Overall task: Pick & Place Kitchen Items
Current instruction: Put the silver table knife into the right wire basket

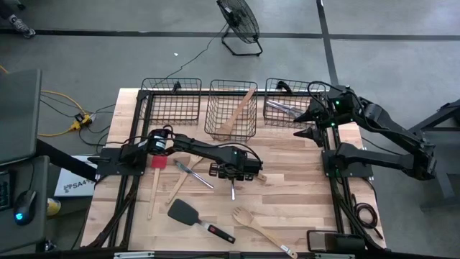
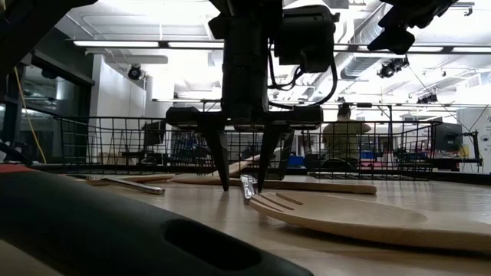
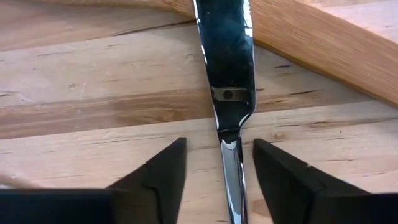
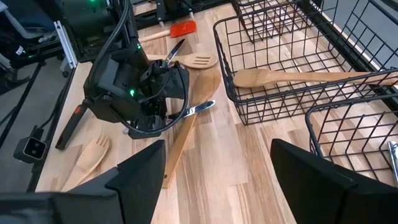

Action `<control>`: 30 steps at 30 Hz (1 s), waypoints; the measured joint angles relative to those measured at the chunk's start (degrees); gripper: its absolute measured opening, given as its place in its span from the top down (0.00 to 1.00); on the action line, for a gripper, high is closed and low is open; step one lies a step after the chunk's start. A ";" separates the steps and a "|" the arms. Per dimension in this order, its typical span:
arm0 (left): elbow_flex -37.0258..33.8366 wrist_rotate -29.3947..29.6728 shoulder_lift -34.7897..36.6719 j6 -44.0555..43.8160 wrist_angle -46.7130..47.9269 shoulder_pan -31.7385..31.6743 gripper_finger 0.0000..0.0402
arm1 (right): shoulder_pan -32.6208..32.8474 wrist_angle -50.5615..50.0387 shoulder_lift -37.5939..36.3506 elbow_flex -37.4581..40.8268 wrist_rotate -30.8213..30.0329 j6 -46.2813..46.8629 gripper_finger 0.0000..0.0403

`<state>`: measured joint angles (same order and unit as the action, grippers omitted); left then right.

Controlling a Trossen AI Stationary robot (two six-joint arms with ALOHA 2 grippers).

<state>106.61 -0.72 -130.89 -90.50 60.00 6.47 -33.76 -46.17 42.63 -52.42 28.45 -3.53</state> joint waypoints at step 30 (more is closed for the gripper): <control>-0.12 -4.73 2.05 3.84 -0.79 -0.01 0.93 | 0.01 -0.44 0.00 0.00 0.46 -0.83 0.30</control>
<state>106.48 -5.45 -128.84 -86.66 59.21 6.46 -33.75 -46.61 42.63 -52.42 28.91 -4.36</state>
